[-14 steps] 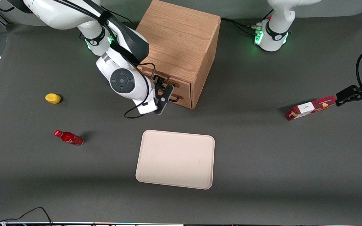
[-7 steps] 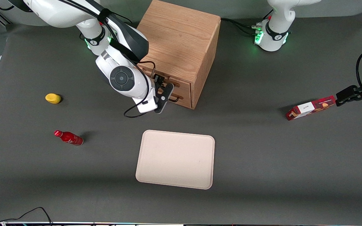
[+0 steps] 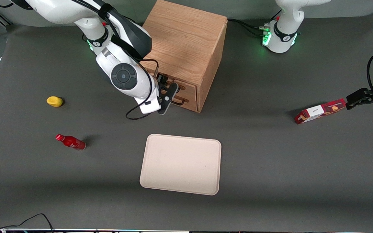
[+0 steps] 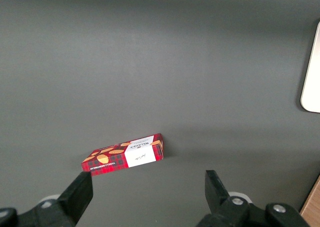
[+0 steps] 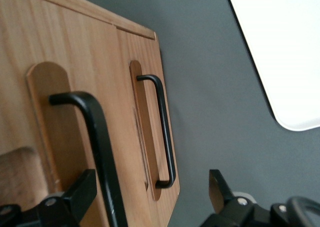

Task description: Close top drawer

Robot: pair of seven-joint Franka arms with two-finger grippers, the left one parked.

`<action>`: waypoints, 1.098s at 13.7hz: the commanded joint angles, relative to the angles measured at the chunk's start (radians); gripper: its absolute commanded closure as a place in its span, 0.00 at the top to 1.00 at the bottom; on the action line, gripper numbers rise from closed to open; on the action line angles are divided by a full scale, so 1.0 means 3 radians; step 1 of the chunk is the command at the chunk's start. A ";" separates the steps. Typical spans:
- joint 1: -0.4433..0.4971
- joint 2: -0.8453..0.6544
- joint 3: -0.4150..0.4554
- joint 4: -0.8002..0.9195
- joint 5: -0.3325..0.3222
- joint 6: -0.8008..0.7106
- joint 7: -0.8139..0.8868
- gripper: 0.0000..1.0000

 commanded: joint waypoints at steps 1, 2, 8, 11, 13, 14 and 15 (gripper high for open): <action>-0.0038 -0.0052 0.0051 0.0147 0.0088 -0.0215 0.0053 1.00; -0.0048 -0.0052 0.0045 0.0213 0.0123 -0.0276 0.0053 1.00; -0.0186 -0.0133 -0.0112 0.0694 0.0354 -0.0715 0.0089 1.00; -0.0166 -0.0383 -0.0628 0.0899 0.0354 -0.0875 0.0094 1.00; -0.0155 -0.0532 -0.1011 0.0920 0.0349 -0.0809 0.0048 1.00; -0.0155 -0.0598 -0.1205 0.0945 0.0354 -0.0768 0.0043 1.00; -0.0155 -0.0675 -0.1369 0.0945 0.0349 -0.0717 0.0048 1.00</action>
